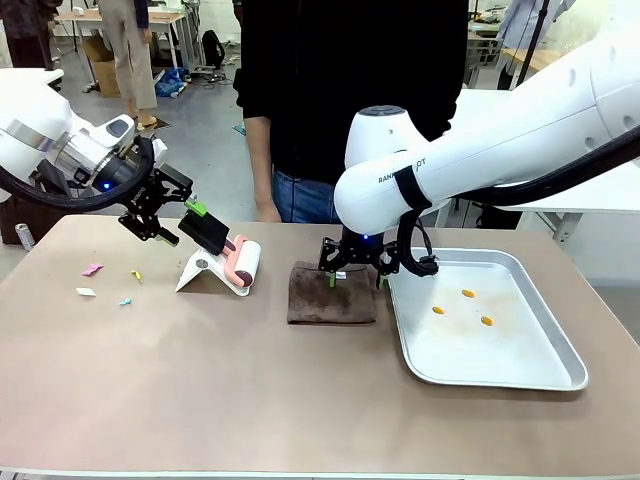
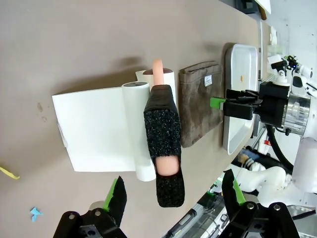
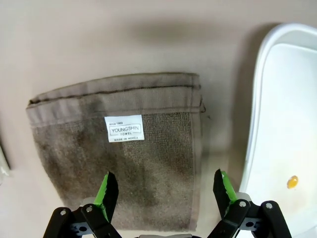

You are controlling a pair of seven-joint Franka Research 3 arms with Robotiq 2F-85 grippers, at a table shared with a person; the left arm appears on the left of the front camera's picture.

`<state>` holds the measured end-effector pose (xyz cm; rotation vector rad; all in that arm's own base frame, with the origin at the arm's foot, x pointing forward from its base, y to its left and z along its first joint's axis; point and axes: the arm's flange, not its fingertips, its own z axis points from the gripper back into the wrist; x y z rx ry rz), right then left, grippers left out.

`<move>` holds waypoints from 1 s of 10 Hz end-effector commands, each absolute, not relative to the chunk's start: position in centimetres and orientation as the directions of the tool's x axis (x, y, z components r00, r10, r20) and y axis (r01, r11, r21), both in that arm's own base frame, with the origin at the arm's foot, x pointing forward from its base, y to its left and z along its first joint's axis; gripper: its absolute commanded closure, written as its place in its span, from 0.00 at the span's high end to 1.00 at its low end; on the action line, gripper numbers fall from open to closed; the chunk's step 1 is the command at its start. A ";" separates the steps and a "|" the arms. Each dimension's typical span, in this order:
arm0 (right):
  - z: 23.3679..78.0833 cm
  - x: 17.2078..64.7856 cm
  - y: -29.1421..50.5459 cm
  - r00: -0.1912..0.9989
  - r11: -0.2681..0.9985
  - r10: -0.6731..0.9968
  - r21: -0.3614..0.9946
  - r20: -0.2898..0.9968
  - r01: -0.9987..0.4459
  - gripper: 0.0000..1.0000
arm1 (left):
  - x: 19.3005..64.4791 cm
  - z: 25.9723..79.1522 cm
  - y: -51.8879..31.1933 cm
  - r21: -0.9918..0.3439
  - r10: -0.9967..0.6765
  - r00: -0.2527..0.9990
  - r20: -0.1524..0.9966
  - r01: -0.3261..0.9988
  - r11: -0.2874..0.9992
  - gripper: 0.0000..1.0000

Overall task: Clean the surface of the table.
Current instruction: Hold the Lint Roller with your left hand and the towel with your right hand.

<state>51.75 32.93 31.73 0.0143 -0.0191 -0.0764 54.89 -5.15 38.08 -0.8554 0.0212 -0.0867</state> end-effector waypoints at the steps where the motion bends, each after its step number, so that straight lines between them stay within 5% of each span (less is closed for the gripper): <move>1: 31.5 52.0 33.4 0.991 0.992 -0.122 -0.016 0.051 0.123 1.00 | 54.8 37.6 -4.9 -0.768 -0.083 0.996 0.040 0.084 0.635 1.00; 10: 29.9 52.3 32.7 0.990 0.991 -0.137 0.003 0.016 0.137 1.00 | 55.2 37.3 -4.7 -0.771 -0.098 0.994 0.040 0.093 0.629 1.00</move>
